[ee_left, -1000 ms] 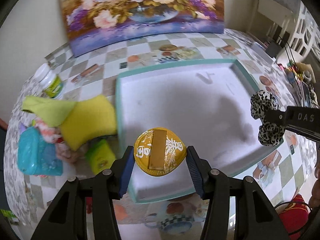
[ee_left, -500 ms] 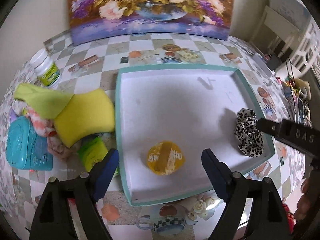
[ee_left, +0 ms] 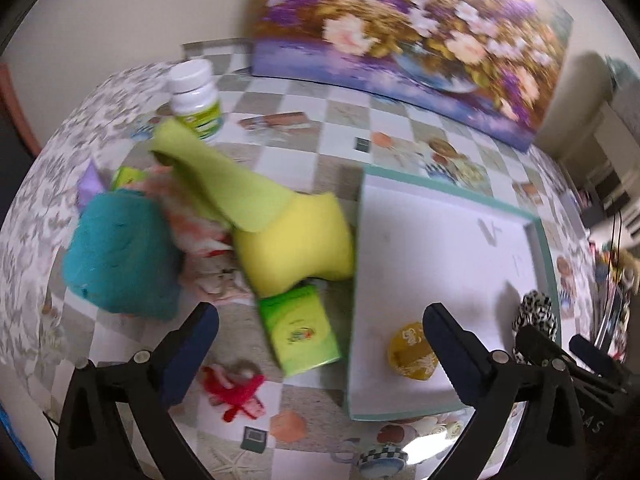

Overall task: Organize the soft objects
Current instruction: 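Carry the scrunchie and gold tin into the white tray and release both, then grasp the green cloth with the left gripper while the right gripper grasps the yellow sponge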

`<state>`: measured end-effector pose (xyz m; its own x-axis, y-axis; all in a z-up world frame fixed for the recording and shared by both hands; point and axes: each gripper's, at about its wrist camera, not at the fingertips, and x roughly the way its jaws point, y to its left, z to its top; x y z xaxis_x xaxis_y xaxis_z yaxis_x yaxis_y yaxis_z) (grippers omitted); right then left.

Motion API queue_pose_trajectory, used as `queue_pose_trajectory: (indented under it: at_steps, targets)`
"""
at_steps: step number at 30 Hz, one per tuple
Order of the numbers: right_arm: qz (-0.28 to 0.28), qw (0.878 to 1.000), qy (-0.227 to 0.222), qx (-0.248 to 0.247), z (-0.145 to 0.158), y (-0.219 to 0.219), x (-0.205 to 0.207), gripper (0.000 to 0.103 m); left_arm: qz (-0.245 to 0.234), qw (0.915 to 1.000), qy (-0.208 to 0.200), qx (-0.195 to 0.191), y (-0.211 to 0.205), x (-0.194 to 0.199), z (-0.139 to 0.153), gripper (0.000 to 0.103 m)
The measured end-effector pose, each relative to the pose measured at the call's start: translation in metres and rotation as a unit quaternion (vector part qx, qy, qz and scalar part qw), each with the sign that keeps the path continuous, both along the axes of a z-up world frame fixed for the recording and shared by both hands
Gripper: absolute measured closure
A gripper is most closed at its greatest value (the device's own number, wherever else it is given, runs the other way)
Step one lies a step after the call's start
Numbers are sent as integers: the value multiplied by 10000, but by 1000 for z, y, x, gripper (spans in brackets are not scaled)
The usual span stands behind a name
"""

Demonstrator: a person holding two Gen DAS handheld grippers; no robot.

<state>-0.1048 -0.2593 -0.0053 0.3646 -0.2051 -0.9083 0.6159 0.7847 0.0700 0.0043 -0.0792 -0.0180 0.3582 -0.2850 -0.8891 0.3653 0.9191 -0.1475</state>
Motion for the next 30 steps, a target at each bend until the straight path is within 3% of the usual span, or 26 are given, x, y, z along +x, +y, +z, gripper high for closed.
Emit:
queue_pose_trajectory:
  at_steps: [7,14,17,23,30]
  targets:
    - [209,9993,-255,-150,12,14,8,1,570,9983,-104,-31,37,20,13,1]
    - [557,9967,-581,45,30,32,28,1,870,9948,-254,461,70,45,33,1]
    - [753,9951,-620,160,36,43,42,1,1056,9932,-110,470,83,61,40,1]
    - [1130,9916,-553,296,40,62,77,1,1201,9924,138,226,87,85,46,1]
    - [1103,9933,-54,345,15,57,112,1,1004,9941,381,137,63,109,35,1]
